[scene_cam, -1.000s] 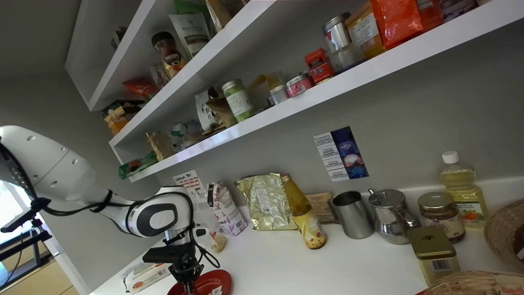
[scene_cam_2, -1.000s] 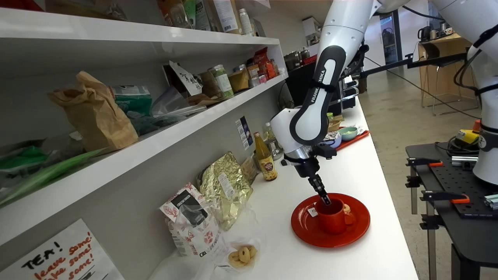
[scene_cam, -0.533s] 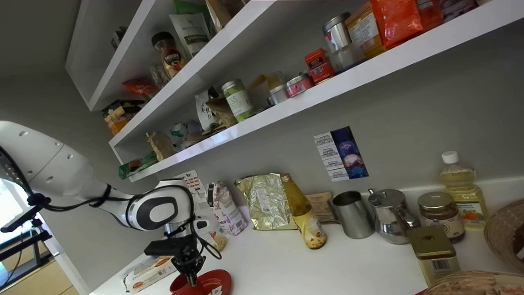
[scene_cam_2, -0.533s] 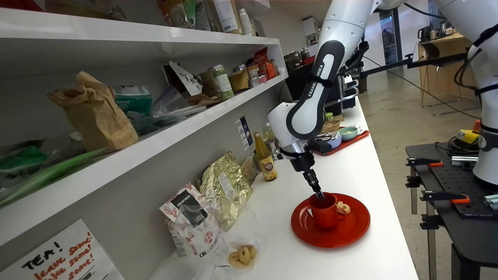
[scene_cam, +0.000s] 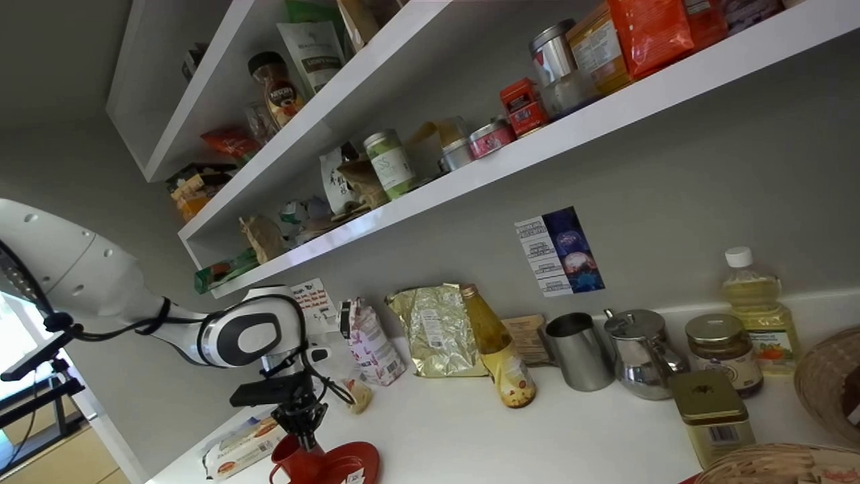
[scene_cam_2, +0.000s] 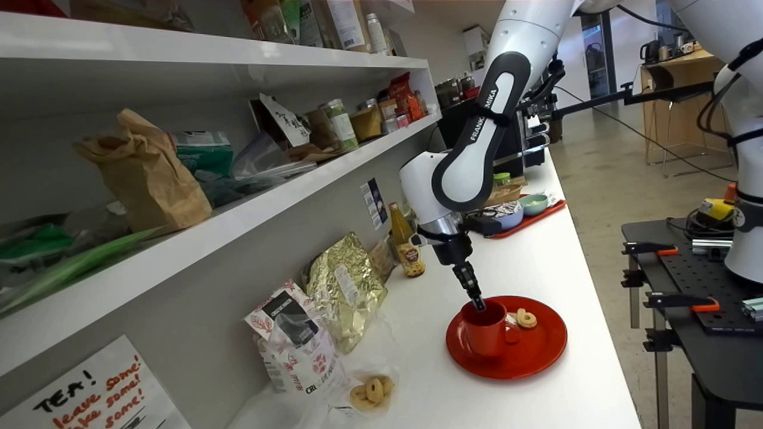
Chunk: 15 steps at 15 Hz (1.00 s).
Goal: Remove the mug from the plate.
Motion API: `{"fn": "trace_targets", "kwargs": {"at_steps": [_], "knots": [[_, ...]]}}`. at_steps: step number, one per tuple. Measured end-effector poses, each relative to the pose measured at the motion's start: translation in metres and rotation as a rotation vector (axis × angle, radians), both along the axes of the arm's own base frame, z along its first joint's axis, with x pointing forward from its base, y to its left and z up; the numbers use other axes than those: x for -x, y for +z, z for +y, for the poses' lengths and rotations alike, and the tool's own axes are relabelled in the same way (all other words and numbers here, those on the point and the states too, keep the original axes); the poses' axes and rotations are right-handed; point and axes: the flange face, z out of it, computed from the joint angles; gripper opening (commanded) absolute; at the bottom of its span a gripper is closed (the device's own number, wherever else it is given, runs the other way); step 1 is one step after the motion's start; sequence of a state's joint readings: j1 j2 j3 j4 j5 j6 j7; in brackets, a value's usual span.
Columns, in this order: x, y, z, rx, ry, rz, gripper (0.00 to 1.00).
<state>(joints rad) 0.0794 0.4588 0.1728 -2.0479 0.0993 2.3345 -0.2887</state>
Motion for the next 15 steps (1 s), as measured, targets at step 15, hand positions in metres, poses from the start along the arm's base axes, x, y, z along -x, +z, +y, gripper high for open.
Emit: {"fn": "trace_targets", "kwargs": {"at_steps": [15], "knots": [[0.001, -0.012, 0.124, 0.006, 0.252, -0.042, 0.02]]}}
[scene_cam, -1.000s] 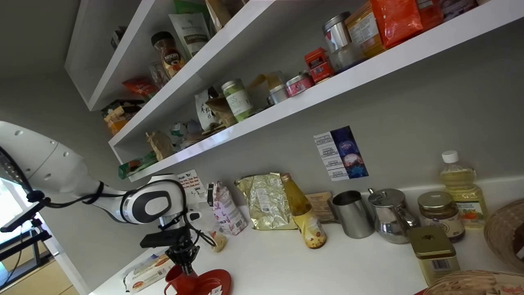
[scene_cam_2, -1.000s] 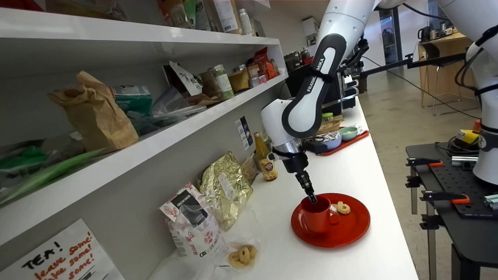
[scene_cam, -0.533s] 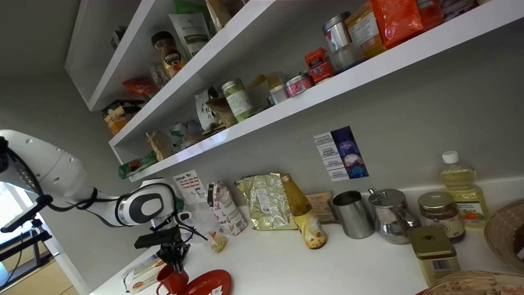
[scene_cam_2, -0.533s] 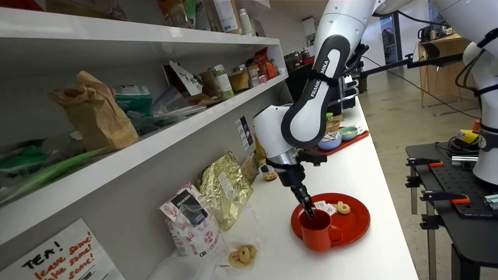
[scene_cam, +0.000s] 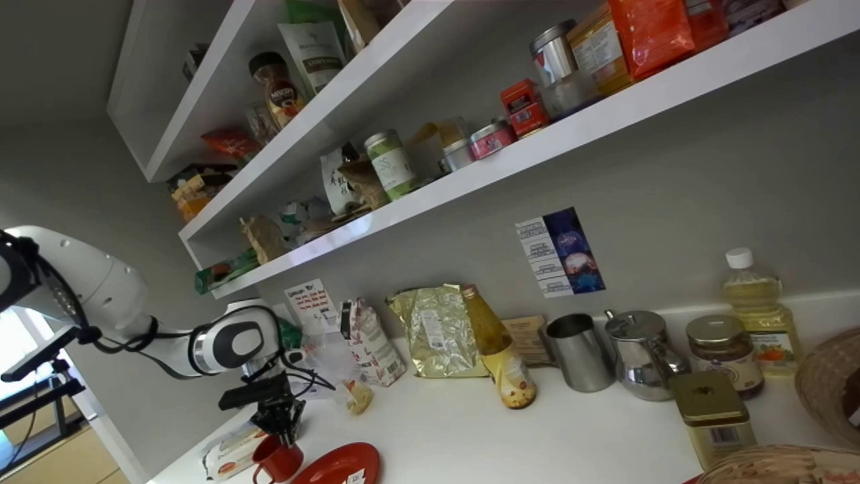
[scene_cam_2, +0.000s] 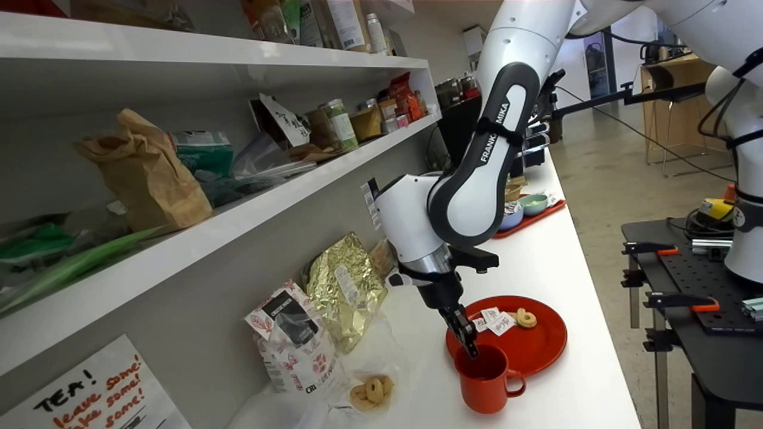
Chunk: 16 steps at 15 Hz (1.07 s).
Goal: Remove the mug from the plate.
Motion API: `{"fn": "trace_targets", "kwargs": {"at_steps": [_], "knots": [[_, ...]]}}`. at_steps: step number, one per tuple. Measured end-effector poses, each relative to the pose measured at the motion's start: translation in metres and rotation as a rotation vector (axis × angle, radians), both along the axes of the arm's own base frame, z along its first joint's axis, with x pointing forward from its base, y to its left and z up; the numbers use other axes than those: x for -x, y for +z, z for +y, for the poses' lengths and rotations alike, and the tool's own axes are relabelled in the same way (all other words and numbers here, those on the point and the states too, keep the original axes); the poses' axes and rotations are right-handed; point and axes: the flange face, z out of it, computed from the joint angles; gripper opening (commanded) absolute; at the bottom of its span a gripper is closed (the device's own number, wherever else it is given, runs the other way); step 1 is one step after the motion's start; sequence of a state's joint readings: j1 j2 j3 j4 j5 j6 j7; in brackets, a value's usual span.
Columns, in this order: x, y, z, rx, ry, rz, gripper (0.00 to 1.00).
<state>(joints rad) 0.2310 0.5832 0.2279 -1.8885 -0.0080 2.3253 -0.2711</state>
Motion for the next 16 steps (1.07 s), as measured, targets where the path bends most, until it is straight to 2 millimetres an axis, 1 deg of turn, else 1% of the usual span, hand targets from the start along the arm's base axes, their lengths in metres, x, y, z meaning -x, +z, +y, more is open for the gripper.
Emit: {"fn": "trace_targets", "kwargs": {"at_steps": [4, 5, 6, 8, 9, 10, 12, 16], "knots": [[-0.006, -0.021, 0.0, 0.018, 0.023, 0.017, 0.02], [-0.008, -0.026, -0.001, 0.019, 0.025, 0.021, 0.32], [-0.011, -0.027, -0.001, 0.02, 0.027, 0.027, 0.09], [-0.016, -0.03, -0.003, 0.026, 0.033, 0.04, 0.22], [-0.018, -0.034, -0.005, 0.027, 0.034, 0.043, 0.3], [-0.019, -0.037, -0.006, 0.028, 0.035, 0.045, 0.32], [-0.019, -0.04, -0.006, 0.029, 0.035, 0.048, 0.32], [-0.02, -0.04, -0.006, 0.028, 0.035, 0.047, 0.32]]}}
